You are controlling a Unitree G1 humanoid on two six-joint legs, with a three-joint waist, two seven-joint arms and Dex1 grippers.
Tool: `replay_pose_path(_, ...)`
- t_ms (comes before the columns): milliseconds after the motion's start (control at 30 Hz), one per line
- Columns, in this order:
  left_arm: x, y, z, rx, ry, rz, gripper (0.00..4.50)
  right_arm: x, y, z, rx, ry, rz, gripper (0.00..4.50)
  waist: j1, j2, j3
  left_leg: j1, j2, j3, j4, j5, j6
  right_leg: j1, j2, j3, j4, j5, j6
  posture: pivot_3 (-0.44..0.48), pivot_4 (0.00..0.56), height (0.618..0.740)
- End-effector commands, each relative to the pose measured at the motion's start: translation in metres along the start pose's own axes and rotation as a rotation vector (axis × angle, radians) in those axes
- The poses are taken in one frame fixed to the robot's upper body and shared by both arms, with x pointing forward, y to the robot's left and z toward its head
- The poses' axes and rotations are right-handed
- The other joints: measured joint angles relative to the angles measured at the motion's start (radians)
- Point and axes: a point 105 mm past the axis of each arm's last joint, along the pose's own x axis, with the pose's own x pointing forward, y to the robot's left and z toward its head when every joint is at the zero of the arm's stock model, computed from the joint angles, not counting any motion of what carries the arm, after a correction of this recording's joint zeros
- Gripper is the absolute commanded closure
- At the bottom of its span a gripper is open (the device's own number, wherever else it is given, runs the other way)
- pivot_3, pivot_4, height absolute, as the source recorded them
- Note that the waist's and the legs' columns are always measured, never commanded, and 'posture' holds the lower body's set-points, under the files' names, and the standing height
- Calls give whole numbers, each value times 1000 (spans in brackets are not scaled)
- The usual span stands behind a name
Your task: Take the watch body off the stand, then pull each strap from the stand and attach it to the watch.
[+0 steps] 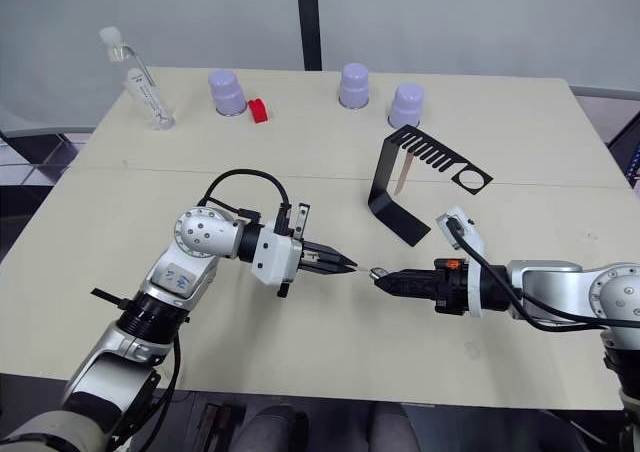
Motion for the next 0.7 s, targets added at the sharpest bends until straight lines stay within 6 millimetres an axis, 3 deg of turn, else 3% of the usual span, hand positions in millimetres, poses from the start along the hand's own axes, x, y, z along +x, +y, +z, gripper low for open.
replay_pose_path(33,0,6,7,20,-21,19,4500,-4,9,7,-23,-31,36,3000,0,0,0,0,0,0,0,0,0,0,0,0,0,0,0,0,150,740)
replay_pose_path(533,0,-8,2,12,6,-26,4500,-6,12,5,-17,-18,45,3000,0,0,0,0,0,0,1,0,0,0,0,-1,0,0,0,0,150,740)
replay_pose_path(700,1,-2,3,-4,3,-4,4500,-5,14,3,-13,-15,49,3000,0,0,0,-1,0,-1,1,0,0,0,0,-1,0,0,0,0,150,740)
